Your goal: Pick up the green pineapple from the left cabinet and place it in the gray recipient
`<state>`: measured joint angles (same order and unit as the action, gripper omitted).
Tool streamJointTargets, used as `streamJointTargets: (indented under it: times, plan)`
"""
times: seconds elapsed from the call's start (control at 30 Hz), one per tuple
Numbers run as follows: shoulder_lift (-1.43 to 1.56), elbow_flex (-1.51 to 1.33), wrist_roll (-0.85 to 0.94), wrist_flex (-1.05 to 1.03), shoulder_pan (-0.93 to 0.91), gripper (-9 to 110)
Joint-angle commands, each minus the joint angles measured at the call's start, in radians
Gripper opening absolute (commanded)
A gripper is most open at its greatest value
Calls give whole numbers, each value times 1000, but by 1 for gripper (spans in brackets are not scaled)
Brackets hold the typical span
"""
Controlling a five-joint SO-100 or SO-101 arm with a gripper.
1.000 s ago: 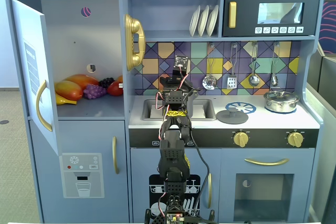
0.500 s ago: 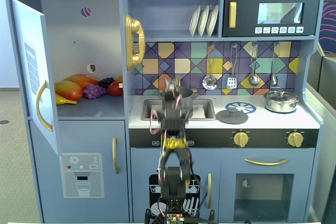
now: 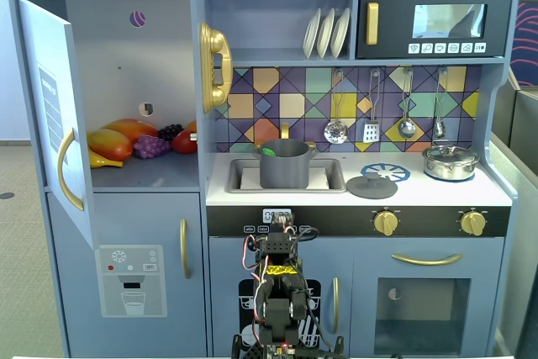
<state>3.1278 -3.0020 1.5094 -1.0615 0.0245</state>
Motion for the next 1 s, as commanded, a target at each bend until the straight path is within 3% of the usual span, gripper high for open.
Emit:
streamJointTargets:
  times: [0.0, 0.13, 0.97]
  plan:
    - [51, 0, -31, -233, 14, 0]
    - [51, 0, 0, -468, 5, 0]
    - [51, 0, 2, -468, -3, 5]
